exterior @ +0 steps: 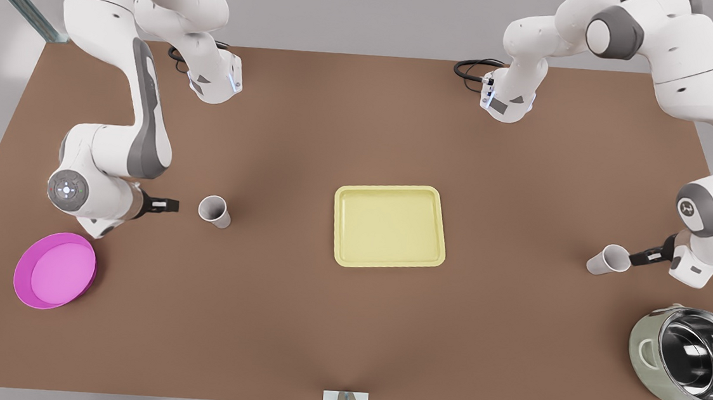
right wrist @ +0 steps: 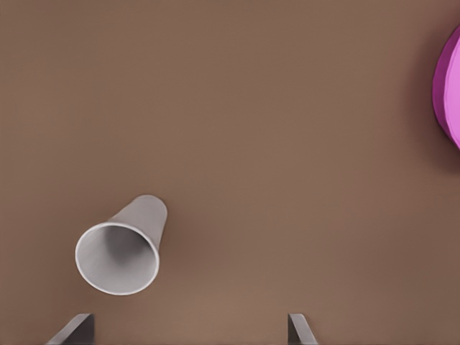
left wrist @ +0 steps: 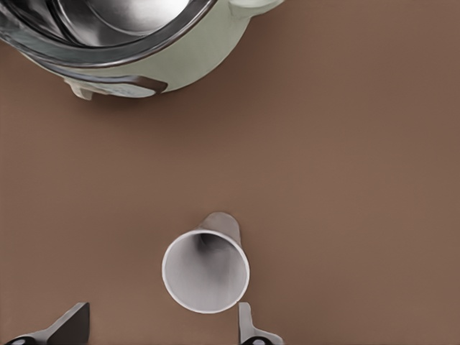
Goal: Use both arms to respectively pick up the white IKEA cups from the middle-left and middle-right positions, then place the white IKEA cups onto the middle-middle tray, ensuring that the cups remain upright and do not tip over
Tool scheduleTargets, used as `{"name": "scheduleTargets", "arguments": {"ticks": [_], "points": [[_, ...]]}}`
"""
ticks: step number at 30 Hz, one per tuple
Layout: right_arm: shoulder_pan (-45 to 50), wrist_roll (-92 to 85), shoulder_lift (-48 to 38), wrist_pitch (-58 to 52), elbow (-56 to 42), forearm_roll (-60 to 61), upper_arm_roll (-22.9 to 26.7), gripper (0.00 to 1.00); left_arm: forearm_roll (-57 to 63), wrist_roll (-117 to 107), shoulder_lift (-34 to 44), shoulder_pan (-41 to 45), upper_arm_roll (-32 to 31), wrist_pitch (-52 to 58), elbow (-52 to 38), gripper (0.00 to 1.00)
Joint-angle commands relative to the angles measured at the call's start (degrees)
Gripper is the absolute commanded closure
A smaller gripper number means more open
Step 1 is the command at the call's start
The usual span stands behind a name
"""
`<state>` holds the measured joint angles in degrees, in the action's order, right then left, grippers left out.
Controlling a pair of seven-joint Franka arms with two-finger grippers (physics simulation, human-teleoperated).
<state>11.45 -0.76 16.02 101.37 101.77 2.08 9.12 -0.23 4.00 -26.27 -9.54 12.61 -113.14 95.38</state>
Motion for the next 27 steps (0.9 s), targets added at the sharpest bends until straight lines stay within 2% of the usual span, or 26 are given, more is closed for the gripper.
{"name": "scheduleTargets", "arguments": {"ticks": [1,3,10,16,17,18,19,22,23,27], "points": [[0.2,3.5,-1.4,10.6,3.4,0.4,0.0,0.00,0.0,13.8,-0.1,-0.1,0.1,-10.6,3.8,0.00],[1.0,4.6,-2.0,13.3,6.3,0.6,0.0,0.00,-0.1,13.8,0.1,-0.3,0.0,-12.3,7.2,0.00],[4.9,7.7,-3.7,27.9,18.4,0.6,-0.1,0.00,-0.4,13.5,-2.9,-1.2,0.2,-14.4,8.1,0.00],[5.1,8.7,-2.0,30.8,20.2,0.6,-0.1,0.00,-2.1,13.7,-6.1,-3.0,0.2,-14.6,8.1,0.00],[5.0,8.7,-2.0,30.9,20.8,0.6,-0.1,0.00,-2.3,13.6,-6.2,-3.0,0.2,-14.6,8.2,0.05],[4.9,8.8,-2.1,32.0,22.2,0.8,-0.1,0.00,-6.5,13.8,-6.9,-3.0,0.2,-14.6,8.2,0.22],[5.1,8.8,-2.1,33.1,23.2,1.3,-0.1,0.00,-6.8,13.8,-7.4,-3.1,0.2,-14.6,8.2,0.27],[5.2,8.8,-2.0,33.5,23.7,1.3,-0.1,0.00,-8.4,13.8,-7.4,-3.6,0.2,-14.2,8.2,0.52],[5.2,8.7,-2.0,33.6,24.0,1.3,-0.1,0.00,-8.4,13.9,-7.4,-3.6,0.2,-14.1,8.2,0.58],[5.2,8.6,-0.1,33.7,24.1,2.9,-0.1,0.00,-8.4,13.8,-5.6,-2.4,-1.1,-13.9,8.0,0.70]]}}
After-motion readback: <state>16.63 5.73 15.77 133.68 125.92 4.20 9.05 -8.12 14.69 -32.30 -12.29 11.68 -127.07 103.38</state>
